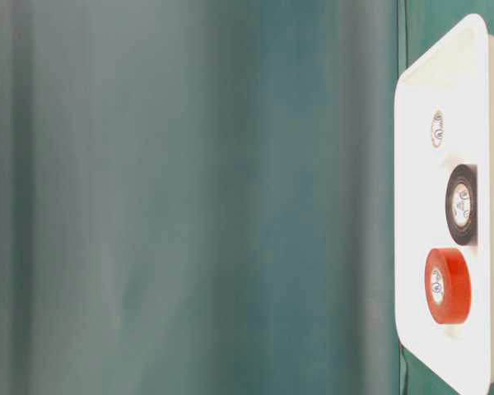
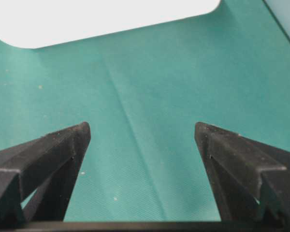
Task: Put the tape into the white case with the right arm.
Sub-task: 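Release the white tape in the tray and retract the right arm, then move the right gripper left over the teal tape roll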
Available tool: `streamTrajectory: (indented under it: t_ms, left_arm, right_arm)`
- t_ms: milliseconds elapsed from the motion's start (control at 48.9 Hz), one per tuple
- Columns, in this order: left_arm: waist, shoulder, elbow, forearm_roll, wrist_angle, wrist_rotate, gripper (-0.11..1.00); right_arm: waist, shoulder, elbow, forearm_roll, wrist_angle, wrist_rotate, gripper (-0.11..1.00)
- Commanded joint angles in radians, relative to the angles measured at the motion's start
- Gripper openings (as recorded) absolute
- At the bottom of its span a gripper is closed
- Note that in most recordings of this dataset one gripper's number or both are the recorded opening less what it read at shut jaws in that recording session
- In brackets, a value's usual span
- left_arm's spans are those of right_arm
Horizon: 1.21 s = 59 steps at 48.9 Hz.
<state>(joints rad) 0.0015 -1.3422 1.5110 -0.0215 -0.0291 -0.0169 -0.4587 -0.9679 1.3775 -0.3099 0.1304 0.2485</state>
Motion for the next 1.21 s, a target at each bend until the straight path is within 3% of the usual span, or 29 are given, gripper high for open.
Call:
streamTrajectory:
  t_ms: [0, 306, 531, 899, 1185]
  left_arm:
    - [0.0, 0.006, -0.017, -0.002, -0.005, 0.0, 0.0]
    - [0.0, 0.006, -0.018, -0.002, -0.005, 0.0, 0.0]
    - [0.0, 0.006, -0.017, -0.002, -0.005, 0.0, 0.0]
    - [0.0, 0.006, -0.018, -0.002, -0.005, 0.002, 0.0]
    - [0.0, 0.006, -0.017, -0.002, -0.005, 0.002, 0.0]
  right_arm:
    - [0.038, 0.011, -0.012, 0.015, -0.02, 0.002, 0.7]
    - [0.236, 0.012, -0.003, 0.025, -0.051, 0.054, 0.7]
    - [0.336, 0.017, 0.009, 0.011, -0.051, 0.084, 0.7]
    - [0.348, 0.049, 0.0, 0.009, -0.106, 0.084, 0.69]
    - [0.37, 0.215, -0.083, -0.026, -0.198, 0.081, 0.69]
